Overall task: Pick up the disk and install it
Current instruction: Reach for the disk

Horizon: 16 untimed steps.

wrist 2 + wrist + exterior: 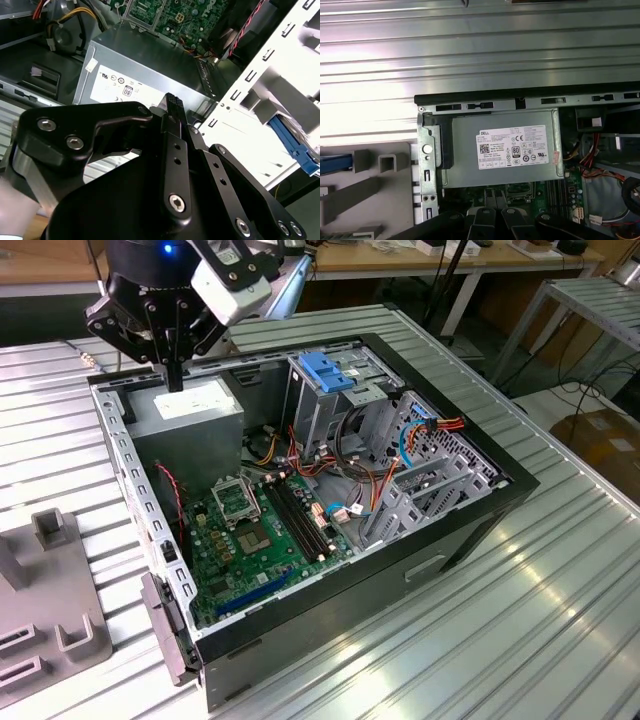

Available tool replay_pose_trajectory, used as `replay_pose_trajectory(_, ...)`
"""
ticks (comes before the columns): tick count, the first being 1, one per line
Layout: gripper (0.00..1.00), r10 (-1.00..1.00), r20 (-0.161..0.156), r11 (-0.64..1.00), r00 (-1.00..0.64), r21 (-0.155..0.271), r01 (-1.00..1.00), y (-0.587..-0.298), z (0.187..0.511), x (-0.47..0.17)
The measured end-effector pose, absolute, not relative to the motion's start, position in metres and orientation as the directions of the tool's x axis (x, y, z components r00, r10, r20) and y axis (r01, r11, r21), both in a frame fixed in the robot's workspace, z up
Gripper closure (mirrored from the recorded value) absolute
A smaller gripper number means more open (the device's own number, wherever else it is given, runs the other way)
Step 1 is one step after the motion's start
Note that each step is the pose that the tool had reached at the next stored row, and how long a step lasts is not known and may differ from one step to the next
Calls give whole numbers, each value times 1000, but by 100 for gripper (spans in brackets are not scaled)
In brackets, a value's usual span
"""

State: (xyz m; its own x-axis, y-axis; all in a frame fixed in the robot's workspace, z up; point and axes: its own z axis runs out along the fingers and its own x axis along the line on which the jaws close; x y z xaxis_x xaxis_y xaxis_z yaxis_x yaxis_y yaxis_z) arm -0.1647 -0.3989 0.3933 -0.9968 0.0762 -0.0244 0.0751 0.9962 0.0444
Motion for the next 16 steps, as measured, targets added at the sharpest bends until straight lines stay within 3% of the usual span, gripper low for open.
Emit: replay_pose_trajectory(16,90,76,-24,996,-997,44,75,-399,393,-179)
